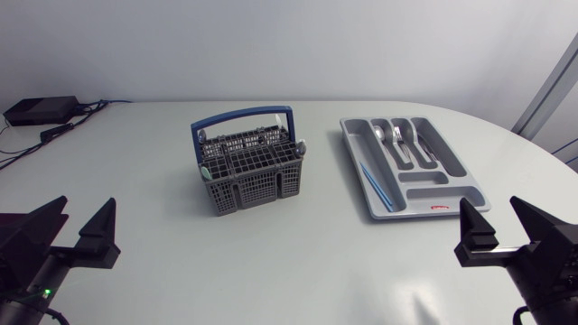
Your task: Unload the cutlery basket into the drawer organizer.
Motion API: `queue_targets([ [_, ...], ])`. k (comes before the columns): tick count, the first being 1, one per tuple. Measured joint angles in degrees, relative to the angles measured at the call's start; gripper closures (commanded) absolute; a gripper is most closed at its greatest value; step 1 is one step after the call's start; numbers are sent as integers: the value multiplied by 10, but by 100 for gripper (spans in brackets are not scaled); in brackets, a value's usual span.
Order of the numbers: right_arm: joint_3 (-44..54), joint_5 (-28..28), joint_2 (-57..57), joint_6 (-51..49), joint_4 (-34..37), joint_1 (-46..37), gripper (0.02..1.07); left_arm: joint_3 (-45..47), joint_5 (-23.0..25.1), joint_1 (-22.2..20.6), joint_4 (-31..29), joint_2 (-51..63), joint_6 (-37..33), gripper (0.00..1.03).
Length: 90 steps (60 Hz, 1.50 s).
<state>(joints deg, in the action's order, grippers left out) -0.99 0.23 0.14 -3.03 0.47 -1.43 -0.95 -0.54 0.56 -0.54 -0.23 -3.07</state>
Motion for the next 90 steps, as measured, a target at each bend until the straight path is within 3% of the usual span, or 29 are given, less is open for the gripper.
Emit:
queue_targets([
  [33, 0, 0, -1, 0, -1, 3, 6, 0, 0, 0, 0, 0, 0, 4],
  [44, -18, -9, 4, 0, 2, 23, 7, -35, 0, -3, -30, 13, 0, 5],
  [59, -125, -20, 130, 0, -17, 37, 7, -198, -4, -19, -61, 175, 0, 5],
  [75, -192, -61, 273, 1, -20, 81, 7, -347, -63, -125, -162, 395, 7, 6],
  [90, -248, -75, 384, 2, 23, 83, 7, -476, -80, -161, -255, 570, 9, 6],
])
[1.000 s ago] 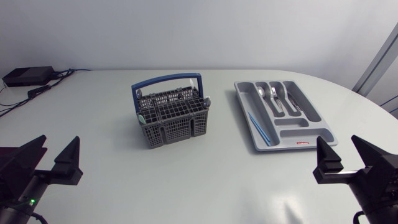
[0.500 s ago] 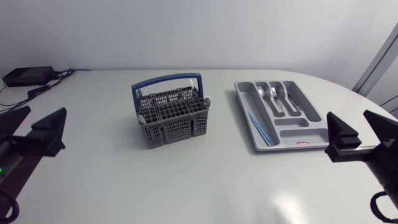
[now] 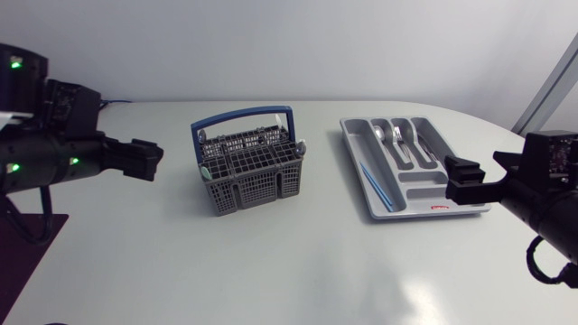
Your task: Unload the cutlery basket into the drawer organizer.
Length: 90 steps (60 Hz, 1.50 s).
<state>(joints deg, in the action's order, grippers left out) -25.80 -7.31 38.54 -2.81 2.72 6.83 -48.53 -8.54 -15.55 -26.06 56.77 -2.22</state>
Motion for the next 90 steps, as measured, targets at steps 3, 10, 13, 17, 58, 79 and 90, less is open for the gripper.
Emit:
queue_targets([
  [3, -4, 0, 14, 0, 1, 0, 7, -16, -2, -6, -7, 28, -7, 6],
  [10, -5, 0, 33, 0, 1, 0, 7, -36, -4, -20, -27, 67, -48, 6],
  [13, -7, 0, 42, 0, 2, 1, 7, -43, -4, -26, -33, 82, -64, 6],
  [17, -10, 0, 55, 0, 4, 2, 7, -50, -4, -35, -35, 97, -87, 6],
  [58, -73, 119, 119, -143, 139, 9, 7, -89, 89, -48, -13, 203, -592, 7],
  [79, -77, 164, 144, -224, 148, 21, 7, -165, 141, -13, -75, 252, -796, 27],
  [90, -77, 172, 171, -232, 130, 21, 7, -174, 141, -14, -105, 263, -881, 45],
])
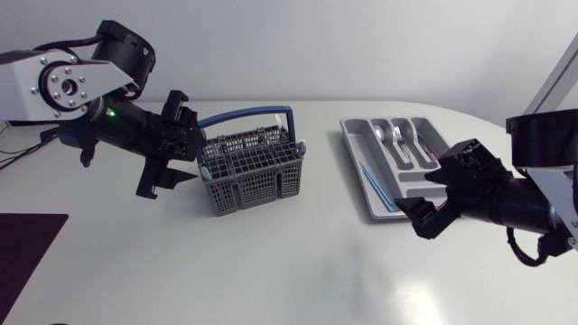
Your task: Unload the cutlery basket into the drawer organizer.
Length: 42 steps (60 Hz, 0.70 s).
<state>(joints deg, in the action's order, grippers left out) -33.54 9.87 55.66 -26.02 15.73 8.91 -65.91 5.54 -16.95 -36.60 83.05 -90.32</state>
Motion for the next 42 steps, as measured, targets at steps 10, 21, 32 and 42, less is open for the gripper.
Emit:
queue_targets([
  [10, 0, 4, 10, -2, -13, 4, 7, -1, -16, -8, -7, 25, -46, 60],
  [21, 0, 4, 33, -2, -31, 9, 7, -20, -28, -16, -24, 50, -75, 70],
  [32, 0, 5, 36, -2, -40, 9, 7, -49, -35, -16, -37, 72, -88, 76],
  [42, 0, 5, 36, -2, -40, 9, 7, -73, -42, -16, -59, 87, -90, 77],
])
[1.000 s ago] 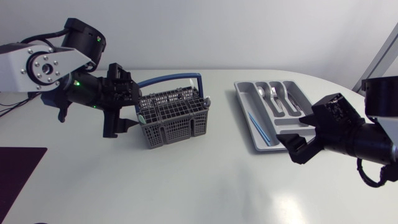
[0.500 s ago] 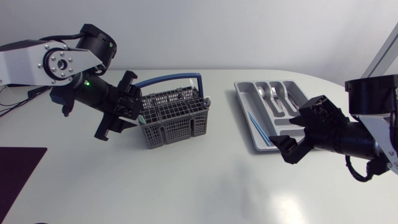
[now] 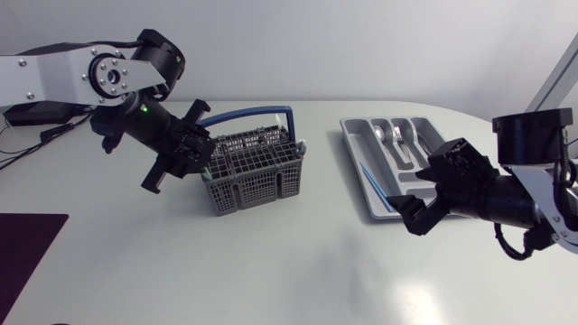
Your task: Unload the cutlery basket into the drawer organizer.
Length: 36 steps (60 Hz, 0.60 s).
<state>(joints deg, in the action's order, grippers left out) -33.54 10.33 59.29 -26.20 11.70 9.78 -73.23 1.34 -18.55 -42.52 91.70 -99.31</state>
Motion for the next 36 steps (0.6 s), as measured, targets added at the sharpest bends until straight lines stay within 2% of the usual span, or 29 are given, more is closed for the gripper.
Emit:
queue_targets([
  [16, 1, 0, -2, 0, -2, 0, 7, -11, -23, 0, -31, 16, -2, 88],
  [36, 12, 0, -5, 0, -4, 0, 7, -11, -26, -8, -36, 17, -4, 90],
])
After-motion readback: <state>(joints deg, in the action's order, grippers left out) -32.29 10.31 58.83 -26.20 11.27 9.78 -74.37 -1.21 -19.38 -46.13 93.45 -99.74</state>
